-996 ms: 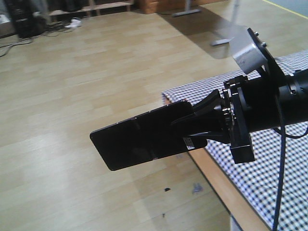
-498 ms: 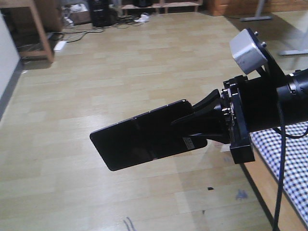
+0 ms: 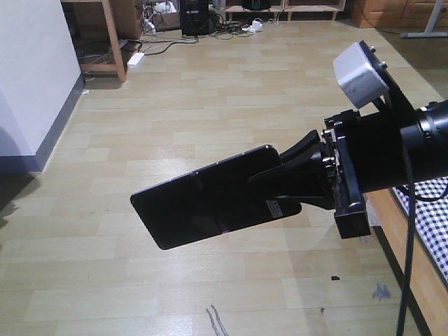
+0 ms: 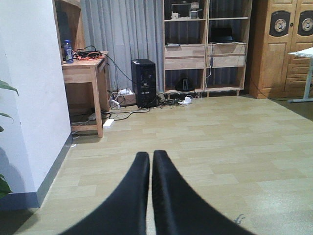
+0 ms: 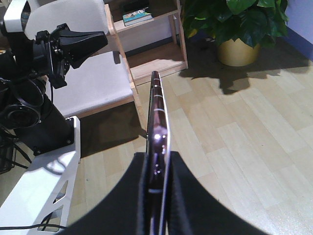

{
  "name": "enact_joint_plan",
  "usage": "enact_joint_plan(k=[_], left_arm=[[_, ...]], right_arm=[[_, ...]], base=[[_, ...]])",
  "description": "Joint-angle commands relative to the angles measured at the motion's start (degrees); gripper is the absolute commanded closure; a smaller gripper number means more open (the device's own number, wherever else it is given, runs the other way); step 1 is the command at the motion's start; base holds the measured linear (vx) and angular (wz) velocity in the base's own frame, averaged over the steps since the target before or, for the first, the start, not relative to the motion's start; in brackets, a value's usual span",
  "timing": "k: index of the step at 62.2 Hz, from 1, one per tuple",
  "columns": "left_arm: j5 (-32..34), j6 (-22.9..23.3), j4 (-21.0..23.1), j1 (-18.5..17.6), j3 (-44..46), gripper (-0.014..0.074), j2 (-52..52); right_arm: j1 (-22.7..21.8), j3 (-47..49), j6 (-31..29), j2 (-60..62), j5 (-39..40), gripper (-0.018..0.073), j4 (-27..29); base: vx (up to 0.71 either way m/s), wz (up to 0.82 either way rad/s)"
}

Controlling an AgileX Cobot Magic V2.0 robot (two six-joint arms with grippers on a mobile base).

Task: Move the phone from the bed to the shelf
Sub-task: 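Hold the phone in the right gripper while the base turns away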

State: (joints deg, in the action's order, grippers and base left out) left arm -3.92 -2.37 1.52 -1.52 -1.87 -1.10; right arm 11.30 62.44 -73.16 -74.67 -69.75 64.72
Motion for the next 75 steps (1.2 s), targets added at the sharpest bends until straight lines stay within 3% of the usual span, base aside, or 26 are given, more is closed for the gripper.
enact_joint_plan(k=[1, 75], left_arm=[[4.28, 0.50, 0.60, 0.11, 1.38, 0.0595, -0.40], [4.28, 0.50, 0.60, 0.11, 1.38, 0.0595, -0.40]], right_arm=[[-0.06, 1.39, -0.32, 1.85, -3.99, 0.0562, 4.96], [-0.06, 1.39, -0.32, 1.85, -3.99, 0.0562, 4.97]], base=[[0.00, 0.01], [0.13, 0.02]])
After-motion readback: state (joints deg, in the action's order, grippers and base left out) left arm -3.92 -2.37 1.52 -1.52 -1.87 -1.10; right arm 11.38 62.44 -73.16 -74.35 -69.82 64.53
